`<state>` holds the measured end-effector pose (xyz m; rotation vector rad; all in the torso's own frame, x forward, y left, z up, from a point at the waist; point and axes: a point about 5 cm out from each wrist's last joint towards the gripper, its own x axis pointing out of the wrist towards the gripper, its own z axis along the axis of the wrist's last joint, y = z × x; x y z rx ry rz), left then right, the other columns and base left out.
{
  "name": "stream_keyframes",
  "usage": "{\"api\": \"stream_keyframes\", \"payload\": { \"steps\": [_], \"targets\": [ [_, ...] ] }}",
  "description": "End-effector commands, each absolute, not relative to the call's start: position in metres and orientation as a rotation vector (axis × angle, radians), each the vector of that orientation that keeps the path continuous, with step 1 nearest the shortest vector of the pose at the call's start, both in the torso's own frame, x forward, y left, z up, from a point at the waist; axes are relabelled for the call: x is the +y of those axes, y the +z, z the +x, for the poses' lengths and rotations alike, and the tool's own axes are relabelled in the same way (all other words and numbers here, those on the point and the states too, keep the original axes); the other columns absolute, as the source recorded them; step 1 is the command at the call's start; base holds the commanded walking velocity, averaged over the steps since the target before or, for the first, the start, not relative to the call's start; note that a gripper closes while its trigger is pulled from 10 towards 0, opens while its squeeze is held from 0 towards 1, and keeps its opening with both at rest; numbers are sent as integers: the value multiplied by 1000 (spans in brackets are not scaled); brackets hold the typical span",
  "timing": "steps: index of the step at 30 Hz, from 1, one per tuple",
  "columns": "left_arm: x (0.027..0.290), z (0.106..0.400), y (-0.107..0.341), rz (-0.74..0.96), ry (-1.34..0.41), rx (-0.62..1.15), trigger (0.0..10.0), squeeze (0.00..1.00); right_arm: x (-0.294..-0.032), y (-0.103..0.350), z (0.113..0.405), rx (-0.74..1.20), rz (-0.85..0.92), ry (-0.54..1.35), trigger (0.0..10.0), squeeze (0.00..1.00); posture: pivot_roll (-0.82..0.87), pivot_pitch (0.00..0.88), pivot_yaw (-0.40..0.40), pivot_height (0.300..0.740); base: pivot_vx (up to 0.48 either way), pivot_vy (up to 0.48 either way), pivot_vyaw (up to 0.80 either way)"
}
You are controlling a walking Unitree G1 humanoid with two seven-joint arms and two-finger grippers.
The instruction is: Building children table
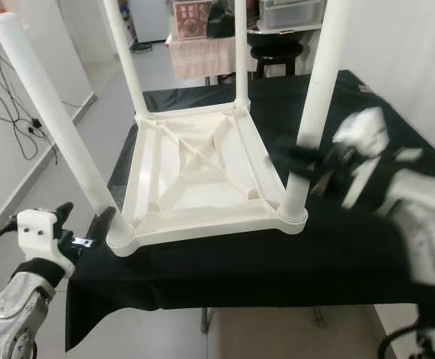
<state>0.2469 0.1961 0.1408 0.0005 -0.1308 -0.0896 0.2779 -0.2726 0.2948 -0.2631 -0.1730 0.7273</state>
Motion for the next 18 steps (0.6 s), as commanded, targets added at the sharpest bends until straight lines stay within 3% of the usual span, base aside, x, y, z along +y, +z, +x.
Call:
{"api": "stream_keyframes", "payload": {
  "steps": [1,7,15,16,17,18],
  "targets": [
    [210,245,137,27,-44,-113,10000,0,-278,296,277,-168,-230,730,10000,1000,-138,0,76,740,0,0,0],
    [211,242,134,33,-59,-100,10000,0,-304,323,251,-221,-235,761,10000,1000,-137,3,77,740,0,0,0],
    [212,244,133,40,-59,-103,10000,0,-305,313,263,-143,-247,667,10000,1000,-146,7,78,740,0,0,0],
    [212,245,134,41,-59,-106,10000,0,-301,311,269,-133,-229,645,10000,388,-146,8,78,740,0,0,0],
    [212,245,134,41,-59,-106,10000,0,-301,311,269,-133,-229,645,10000,388,-146,8,78,740,0,0,0],
    [213,246,135,44,-58,-109,10000,0,-295,311,274,-138,-208,645,10000,0,-144,9,77,740,0,0,0]
  ]
}}
